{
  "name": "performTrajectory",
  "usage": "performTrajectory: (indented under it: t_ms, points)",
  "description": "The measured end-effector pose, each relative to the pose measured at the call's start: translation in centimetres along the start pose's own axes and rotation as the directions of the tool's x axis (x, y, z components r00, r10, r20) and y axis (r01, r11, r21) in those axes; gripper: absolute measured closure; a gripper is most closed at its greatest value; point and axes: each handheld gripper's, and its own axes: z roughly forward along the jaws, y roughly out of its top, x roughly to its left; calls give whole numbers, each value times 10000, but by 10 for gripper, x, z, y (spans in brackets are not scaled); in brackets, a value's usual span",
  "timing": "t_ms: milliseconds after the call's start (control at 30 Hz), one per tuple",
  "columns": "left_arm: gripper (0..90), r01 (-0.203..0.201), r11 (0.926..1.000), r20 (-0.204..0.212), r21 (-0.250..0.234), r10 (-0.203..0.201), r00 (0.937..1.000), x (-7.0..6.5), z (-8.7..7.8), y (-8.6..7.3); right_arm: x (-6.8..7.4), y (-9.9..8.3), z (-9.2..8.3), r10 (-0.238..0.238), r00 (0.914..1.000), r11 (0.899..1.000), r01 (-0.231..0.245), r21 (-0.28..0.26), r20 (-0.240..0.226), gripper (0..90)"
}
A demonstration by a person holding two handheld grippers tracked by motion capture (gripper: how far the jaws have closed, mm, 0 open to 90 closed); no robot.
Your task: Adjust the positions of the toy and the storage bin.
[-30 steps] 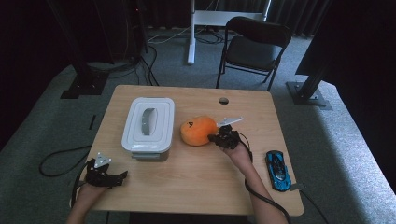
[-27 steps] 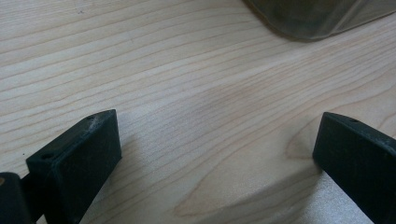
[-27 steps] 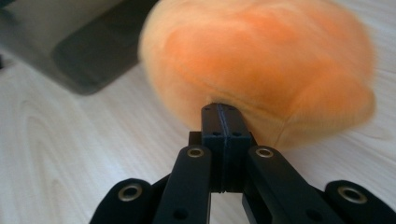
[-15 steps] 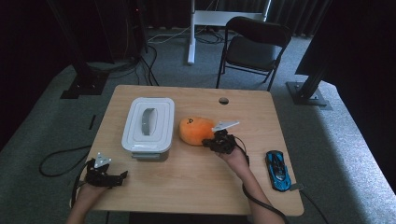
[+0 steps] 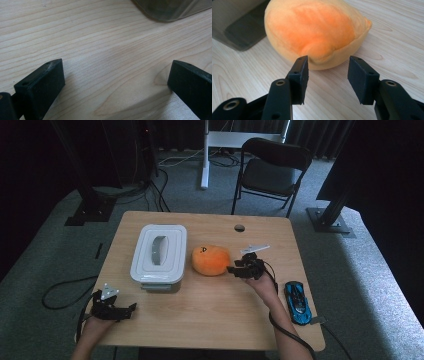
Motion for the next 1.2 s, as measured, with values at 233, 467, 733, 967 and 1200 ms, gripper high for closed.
performTrajectory:
  t_ms: [233,467,733,967,1200]
  points:
    - [14,1,10000,-1,0,-1,10000,0,0,0,4,6,7,-74,9989,9999,80,122,-464,764]
    - [14,3,10000,1,1,-3,10000,0,0,0,16,-2,3,-62,9987,9992,83,404,-513,836]
    - [14,2,10000,1,2,-2,10000,0,0,0,42,-17,-7,-245,9954,9988,284,410,-928,834]
    - [14,3,10000,2,-1,-3,10000,0,0,0,62,-32,-5,-435,9883,9974,514,507,-1460,825]
    - [14,0,10000,0,1,0,10000,0,0,0,71,-28,2,-387,9837,9967,507,640,-1755,815]
